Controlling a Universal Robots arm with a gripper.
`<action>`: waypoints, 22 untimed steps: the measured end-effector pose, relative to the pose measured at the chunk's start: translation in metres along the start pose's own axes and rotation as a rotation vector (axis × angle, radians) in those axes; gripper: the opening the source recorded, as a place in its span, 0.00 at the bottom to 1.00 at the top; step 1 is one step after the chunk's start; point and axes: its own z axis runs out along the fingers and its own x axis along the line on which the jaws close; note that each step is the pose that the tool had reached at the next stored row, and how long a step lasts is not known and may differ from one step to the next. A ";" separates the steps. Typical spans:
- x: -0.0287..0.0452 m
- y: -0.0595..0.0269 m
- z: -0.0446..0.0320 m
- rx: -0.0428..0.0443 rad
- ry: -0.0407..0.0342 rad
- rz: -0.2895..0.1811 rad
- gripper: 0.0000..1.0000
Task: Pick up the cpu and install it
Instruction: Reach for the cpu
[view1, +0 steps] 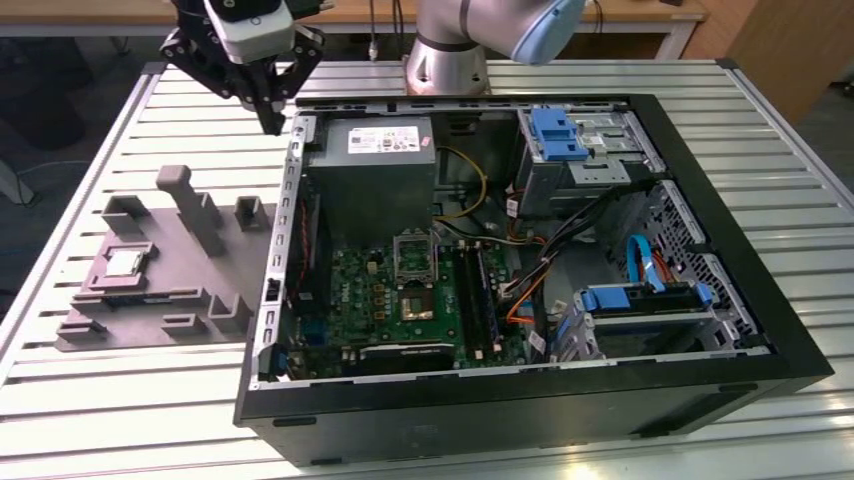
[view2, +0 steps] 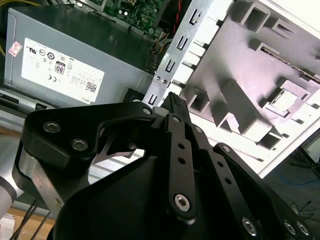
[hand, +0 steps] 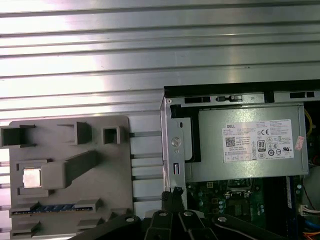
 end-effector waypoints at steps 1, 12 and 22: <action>0.0003 0.0000 0.0000 0.0000 0.0000 0.000 0.11; 0.0026 -0.0002 -0.0001 0.0000 0.0000 0.000 0.11; 0.0050 -0.0004 0.0001 0.0000 0.0001 0.000 0.11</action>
